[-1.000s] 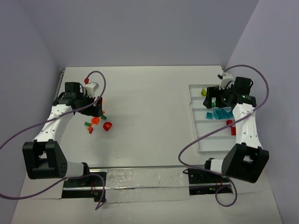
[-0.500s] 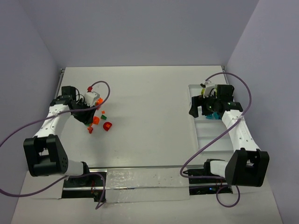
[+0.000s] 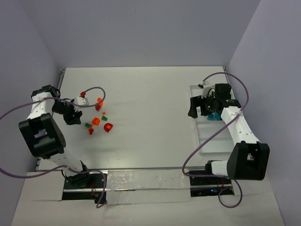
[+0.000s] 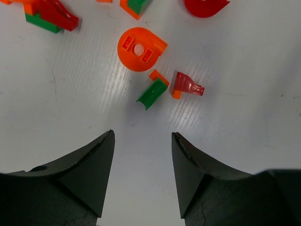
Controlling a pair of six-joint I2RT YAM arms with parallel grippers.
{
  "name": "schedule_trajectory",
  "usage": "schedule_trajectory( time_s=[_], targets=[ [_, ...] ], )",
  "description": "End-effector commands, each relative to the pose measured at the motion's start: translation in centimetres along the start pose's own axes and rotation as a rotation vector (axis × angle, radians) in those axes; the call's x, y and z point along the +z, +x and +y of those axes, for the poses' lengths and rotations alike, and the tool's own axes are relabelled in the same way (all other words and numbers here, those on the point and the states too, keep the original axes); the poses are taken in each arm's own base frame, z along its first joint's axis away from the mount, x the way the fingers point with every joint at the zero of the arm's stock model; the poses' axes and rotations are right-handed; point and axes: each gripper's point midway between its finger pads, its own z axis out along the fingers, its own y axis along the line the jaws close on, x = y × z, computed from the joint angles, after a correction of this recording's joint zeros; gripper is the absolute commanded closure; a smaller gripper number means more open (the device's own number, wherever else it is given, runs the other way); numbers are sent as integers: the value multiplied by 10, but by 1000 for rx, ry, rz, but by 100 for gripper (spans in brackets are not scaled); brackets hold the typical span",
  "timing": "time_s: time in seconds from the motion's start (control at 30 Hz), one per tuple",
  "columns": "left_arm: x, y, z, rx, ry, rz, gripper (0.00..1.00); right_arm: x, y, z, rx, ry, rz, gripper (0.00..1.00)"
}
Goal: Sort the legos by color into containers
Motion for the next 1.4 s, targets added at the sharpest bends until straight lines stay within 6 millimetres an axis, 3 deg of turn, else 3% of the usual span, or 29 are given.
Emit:
schedule_trajectory(
  time_s=[0.0,0.27,0.53,0.8,1.23,1.37],
  targets=[
    [5,-16,-7,186,53,-102,39,-2,-20,2,-27,-2,-25,0],
    [28,1,-3,223,89,-92,37,9,-16,3,-14,-12,16,0],
    [39,3,0,247,106,-115,39,16,-15,0,-6,-1,42,0],
    [57,10,-10,256,164,-98,42,19,-13,0,-3,-2,58,0],
    [70,22,-9,240,196,-80,45,22,-11,1,5,-4,76,0],
    [71,22,-11,236,196,-84,51,23,-8,0,6,-1,81,0]
  ],
)
